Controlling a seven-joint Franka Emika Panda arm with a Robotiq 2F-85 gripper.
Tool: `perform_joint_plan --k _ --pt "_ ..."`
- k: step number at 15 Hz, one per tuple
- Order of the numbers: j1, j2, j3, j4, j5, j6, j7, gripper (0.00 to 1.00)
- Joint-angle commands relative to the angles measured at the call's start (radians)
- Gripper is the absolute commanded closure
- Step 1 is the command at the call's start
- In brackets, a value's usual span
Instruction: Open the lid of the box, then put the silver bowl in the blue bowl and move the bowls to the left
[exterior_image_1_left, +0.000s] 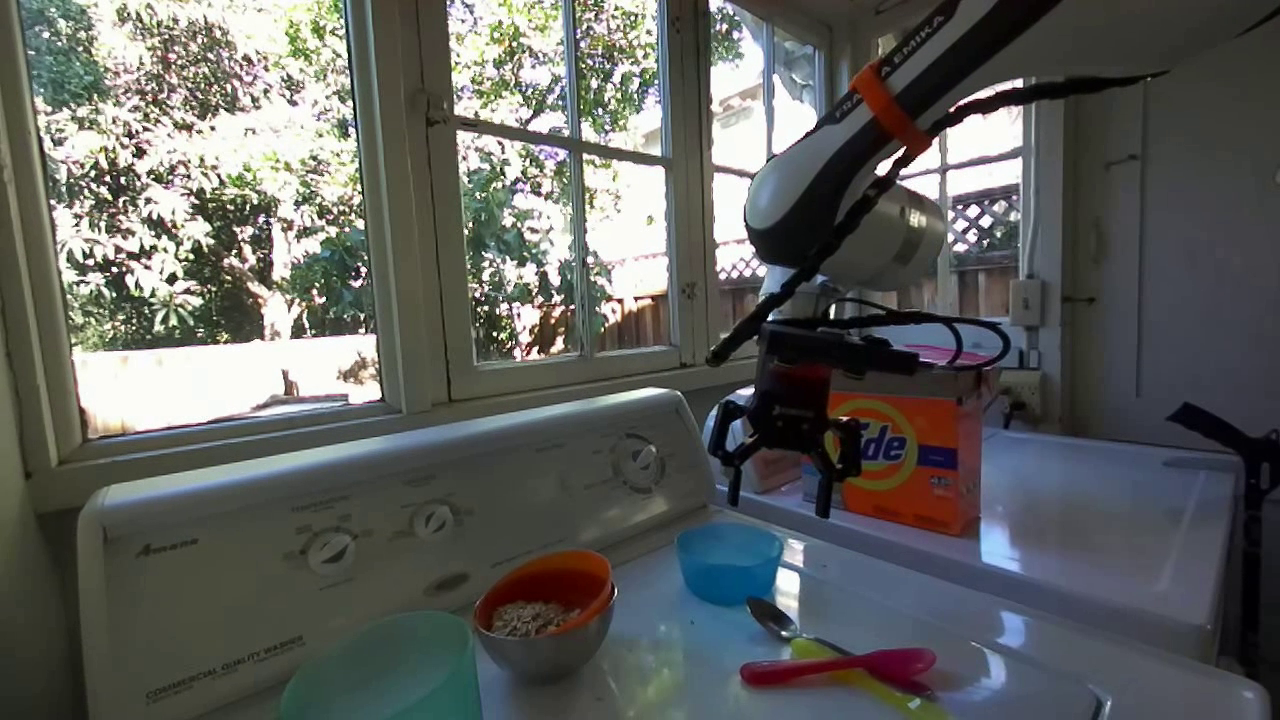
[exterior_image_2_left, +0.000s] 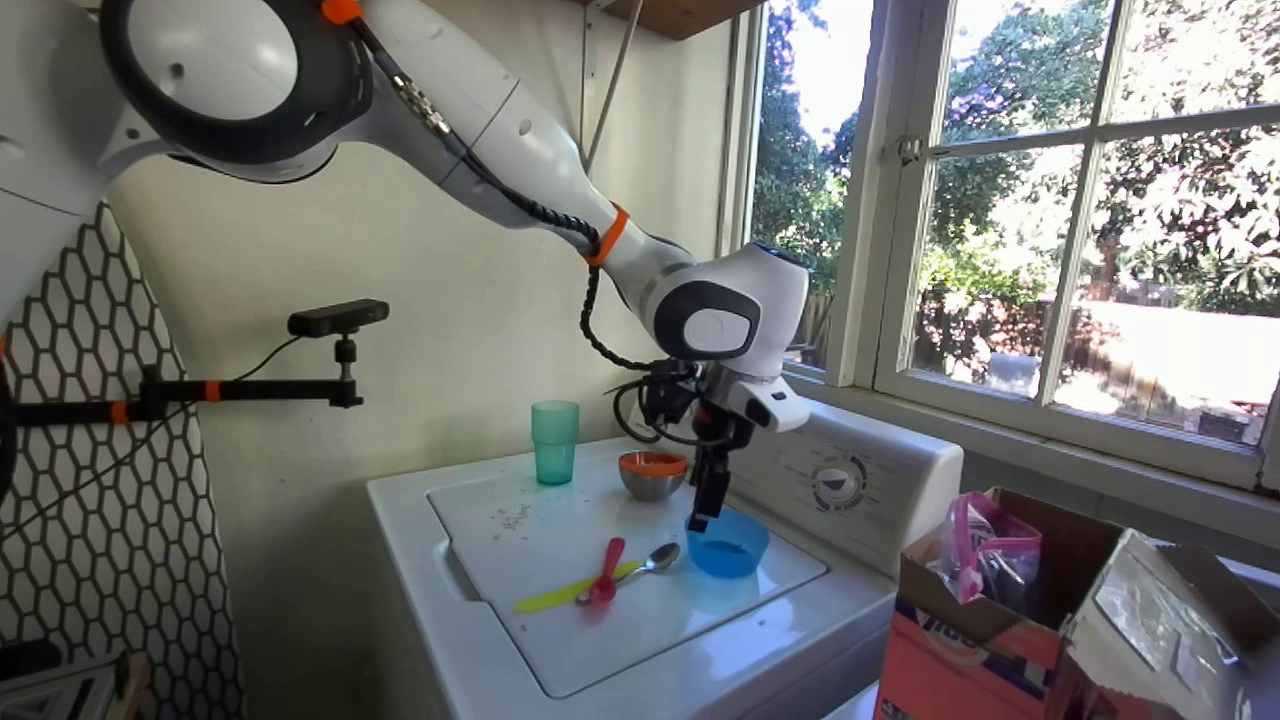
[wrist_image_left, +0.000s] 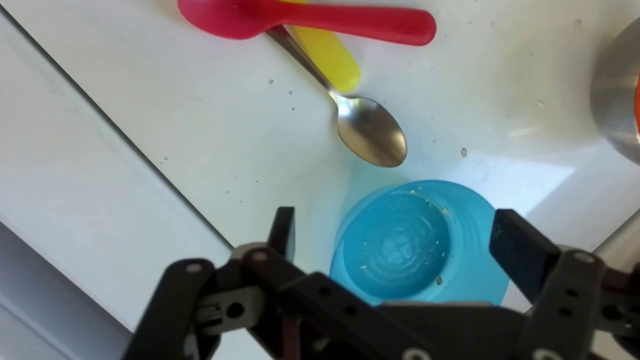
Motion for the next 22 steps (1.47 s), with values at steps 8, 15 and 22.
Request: perform_joint_plan --k 8,15,22 --pt "0.142 0.085 0.016 0.172 -0.058 -0.009 0.066 0.00" --pt "0.221 0.223 0.009 0.360 -0.187 -0.095 0.065 0.00" --pt "0.235 0.364 0.017 0.574 -0.226 -0.165 0.039 0.00"
